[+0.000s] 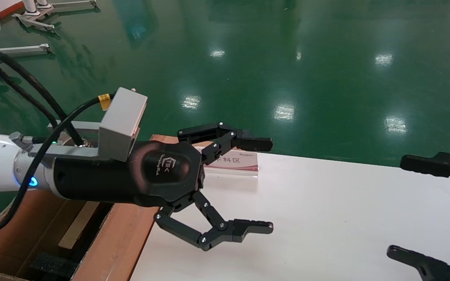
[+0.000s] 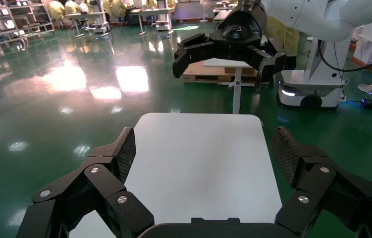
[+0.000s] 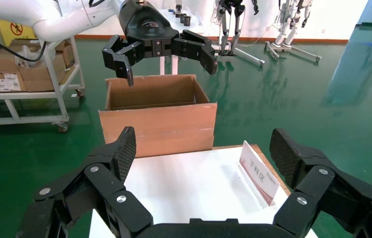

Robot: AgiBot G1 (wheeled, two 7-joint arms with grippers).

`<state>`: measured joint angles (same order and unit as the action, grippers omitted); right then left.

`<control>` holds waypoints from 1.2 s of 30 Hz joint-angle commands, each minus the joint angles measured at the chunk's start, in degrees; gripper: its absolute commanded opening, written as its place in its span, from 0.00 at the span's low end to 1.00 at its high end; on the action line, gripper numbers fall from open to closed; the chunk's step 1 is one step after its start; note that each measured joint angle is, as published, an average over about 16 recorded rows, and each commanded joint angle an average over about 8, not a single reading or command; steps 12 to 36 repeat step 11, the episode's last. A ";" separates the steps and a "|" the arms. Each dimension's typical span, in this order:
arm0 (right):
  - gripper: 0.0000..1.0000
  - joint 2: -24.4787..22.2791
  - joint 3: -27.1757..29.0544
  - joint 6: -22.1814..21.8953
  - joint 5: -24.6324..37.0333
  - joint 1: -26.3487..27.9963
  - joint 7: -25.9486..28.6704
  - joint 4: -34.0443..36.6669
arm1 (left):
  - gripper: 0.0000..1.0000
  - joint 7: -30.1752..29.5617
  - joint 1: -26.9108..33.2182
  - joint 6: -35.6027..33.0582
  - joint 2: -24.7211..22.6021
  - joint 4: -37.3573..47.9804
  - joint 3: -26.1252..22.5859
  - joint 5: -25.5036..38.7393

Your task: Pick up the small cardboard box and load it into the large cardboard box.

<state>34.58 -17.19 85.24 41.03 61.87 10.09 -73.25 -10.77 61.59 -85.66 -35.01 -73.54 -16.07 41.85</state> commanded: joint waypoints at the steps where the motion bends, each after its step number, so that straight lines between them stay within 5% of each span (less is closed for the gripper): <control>1: 1.00 0.00 0.00 0.00 0.00 0.00 0.00 0.00 | 1.00 0.00 0.01 0.00 0.00 0.00 -0.01 0.00; 36: 1.00 0.00 0.00 0.00 0.00 0.00 0.00 0.00 | 1.00 0.00 0.03 0.00 0.00 0.00 -0.04 0.00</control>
